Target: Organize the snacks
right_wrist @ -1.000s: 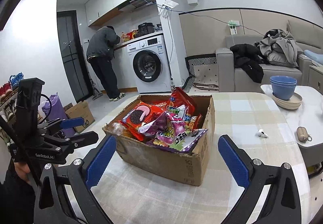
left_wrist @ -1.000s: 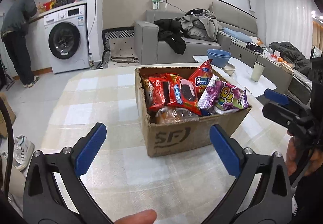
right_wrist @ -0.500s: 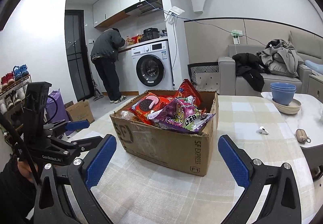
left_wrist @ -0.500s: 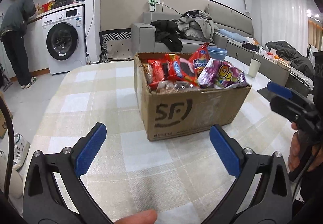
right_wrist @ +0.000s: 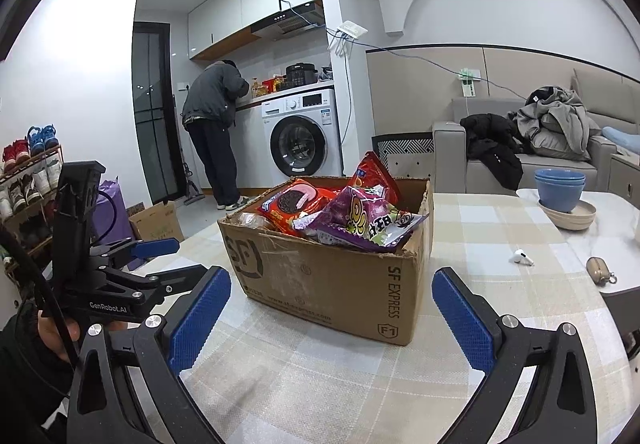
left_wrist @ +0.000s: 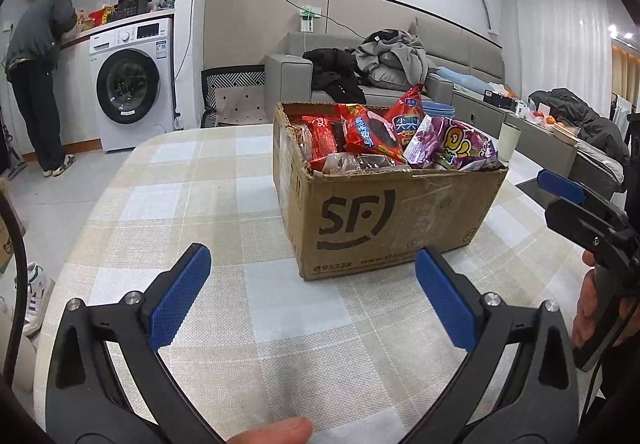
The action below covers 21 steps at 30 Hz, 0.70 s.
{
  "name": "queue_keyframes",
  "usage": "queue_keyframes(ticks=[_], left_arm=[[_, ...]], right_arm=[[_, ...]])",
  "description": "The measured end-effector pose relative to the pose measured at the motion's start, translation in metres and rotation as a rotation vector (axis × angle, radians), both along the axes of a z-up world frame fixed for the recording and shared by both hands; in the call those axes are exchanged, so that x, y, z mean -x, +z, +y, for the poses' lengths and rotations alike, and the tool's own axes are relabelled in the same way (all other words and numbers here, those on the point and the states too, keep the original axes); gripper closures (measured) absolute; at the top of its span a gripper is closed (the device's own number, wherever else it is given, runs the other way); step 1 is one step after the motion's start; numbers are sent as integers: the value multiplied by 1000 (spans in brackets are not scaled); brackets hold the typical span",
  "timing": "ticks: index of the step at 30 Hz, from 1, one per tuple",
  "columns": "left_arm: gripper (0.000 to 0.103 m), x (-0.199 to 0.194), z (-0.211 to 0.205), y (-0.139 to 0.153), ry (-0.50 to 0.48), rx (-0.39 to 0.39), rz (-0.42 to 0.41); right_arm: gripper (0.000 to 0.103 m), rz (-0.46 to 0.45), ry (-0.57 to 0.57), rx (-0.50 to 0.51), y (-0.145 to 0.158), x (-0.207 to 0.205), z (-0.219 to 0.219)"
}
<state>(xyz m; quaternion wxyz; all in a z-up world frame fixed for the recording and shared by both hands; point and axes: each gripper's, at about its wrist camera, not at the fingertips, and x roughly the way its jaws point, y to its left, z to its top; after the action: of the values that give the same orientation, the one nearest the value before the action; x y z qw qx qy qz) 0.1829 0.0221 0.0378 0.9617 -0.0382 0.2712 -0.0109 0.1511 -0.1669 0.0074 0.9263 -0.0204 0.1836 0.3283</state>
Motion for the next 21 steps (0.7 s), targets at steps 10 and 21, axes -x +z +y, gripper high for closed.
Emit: queue_keyframes(ticks=[10,21], left_arm=[[1,-4,6,-9,15,33,2],[1,1,3,-12,15,24,-11]], right_arm=[[0,-18,-11,3,2,4,0],[0,-24,-14,7,2,5,1]])
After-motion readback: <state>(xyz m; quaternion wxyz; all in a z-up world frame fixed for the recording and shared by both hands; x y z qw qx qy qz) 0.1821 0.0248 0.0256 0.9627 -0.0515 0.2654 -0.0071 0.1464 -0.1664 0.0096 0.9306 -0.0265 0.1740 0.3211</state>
